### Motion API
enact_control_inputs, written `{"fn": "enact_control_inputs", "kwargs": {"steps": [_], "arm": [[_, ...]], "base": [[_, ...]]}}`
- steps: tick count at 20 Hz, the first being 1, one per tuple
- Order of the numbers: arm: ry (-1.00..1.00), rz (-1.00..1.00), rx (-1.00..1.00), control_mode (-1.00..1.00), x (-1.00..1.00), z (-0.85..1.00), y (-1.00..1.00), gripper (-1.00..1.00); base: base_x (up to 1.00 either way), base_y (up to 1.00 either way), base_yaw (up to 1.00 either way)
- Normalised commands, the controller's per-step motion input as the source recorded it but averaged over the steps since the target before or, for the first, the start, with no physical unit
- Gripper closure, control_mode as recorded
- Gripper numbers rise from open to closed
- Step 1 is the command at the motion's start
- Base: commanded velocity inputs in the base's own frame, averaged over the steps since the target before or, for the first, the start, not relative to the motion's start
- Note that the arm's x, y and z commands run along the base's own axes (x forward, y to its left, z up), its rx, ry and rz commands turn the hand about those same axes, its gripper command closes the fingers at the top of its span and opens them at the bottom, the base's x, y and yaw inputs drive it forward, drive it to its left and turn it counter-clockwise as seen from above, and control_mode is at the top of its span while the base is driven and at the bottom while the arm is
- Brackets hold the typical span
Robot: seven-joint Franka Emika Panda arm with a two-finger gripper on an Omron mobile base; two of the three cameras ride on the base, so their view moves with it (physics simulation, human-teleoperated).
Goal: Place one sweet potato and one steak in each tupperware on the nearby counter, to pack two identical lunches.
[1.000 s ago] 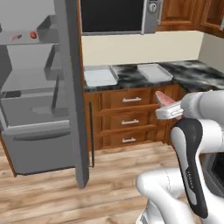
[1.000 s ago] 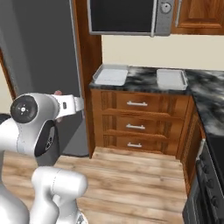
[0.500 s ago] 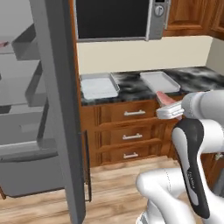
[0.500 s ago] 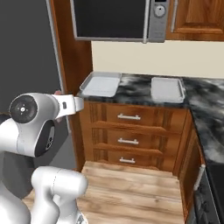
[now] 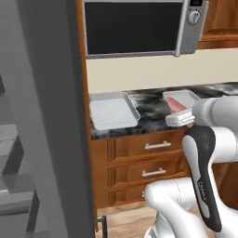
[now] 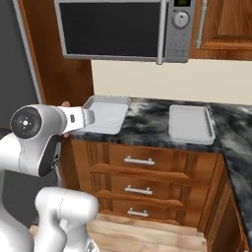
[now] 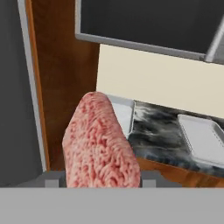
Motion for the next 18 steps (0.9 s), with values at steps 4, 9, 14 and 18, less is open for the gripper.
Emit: {"fn": "enact_control_inputs", "kwargs": {"steps": [4, 9, 14, 18], "arm": [[0.0, 0.0, 0.0, 1.0, 0.0, 0.0, 0.0, 1.0], [0.0, 0.0, 0.0, 1.0, 0.0, 0.0, 0.0, 1.0], [0.0, 0.0, 0.0, 1.0, 0.0, 0.0, 0.0, 1.0], [0.0, 0.0, 0.0, 1.0, 0.0, 0.0, 0.0, 1.0]], "base": [[0.82, -0.1, 0.0], [0.62, -0.04, 0.0], [0.32, 0.0, 0.0], [0.46, 0.0, 0.0]]}}
